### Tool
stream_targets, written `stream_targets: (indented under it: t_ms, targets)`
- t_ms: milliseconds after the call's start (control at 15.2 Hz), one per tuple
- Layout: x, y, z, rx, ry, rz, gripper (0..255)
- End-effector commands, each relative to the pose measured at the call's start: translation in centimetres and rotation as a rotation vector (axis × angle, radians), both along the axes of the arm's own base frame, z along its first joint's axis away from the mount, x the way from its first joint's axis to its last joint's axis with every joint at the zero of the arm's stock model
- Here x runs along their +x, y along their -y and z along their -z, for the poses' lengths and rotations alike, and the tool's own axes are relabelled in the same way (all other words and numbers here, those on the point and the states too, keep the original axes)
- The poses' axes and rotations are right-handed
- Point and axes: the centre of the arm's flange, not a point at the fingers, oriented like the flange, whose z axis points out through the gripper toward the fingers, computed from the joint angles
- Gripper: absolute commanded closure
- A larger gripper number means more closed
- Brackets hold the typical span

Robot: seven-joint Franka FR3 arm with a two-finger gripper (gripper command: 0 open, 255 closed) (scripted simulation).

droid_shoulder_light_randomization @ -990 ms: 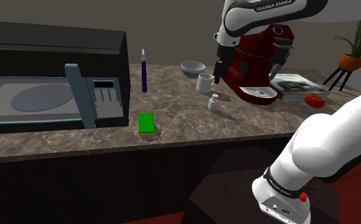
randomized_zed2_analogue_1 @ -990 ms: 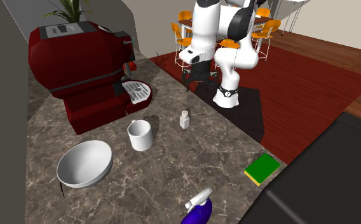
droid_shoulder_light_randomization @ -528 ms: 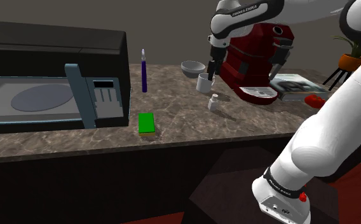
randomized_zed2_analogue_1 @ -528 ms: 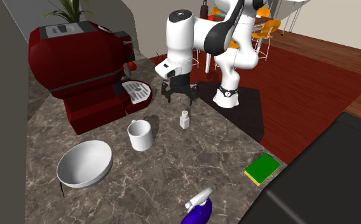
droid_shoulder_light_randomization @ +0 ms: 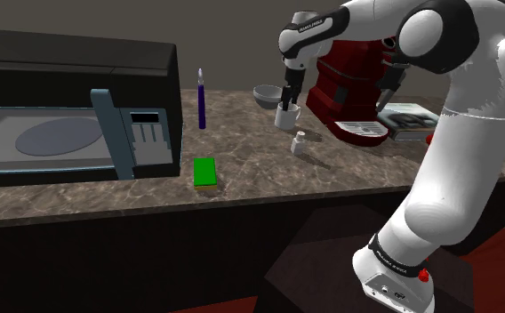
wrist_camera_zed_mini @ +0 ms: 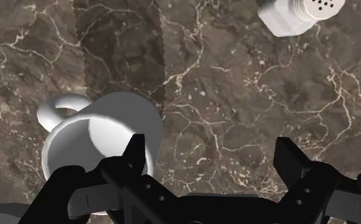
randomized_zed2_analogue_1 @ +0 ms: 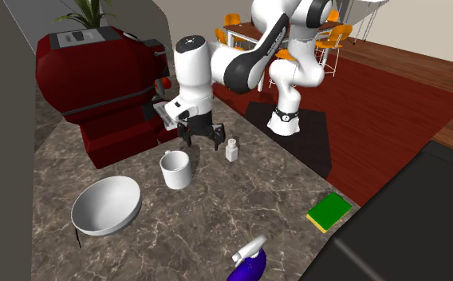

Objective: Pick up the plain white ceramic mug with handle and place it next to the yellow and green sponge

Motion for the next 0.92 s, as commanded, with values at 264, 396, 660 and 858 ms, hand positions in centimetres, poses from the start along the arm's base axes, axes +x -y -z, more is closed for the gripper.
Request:
stream_targets:
  t_ms: [264, 396, 660, 858]
  targets:
    - [4.9, 4.4, 3.0, 0.007, 0.0, -0.002, 0]
    - [4.9, 4.4, 4.0, 0.007, 0.0, -0.002, 0]
    - [4.7, 4.4, 6.1, 0.007, 0.0, -0.002, 0]
    - [4.7, 4.4, 7.0, 0.007, 0.0, -0.002, 0]
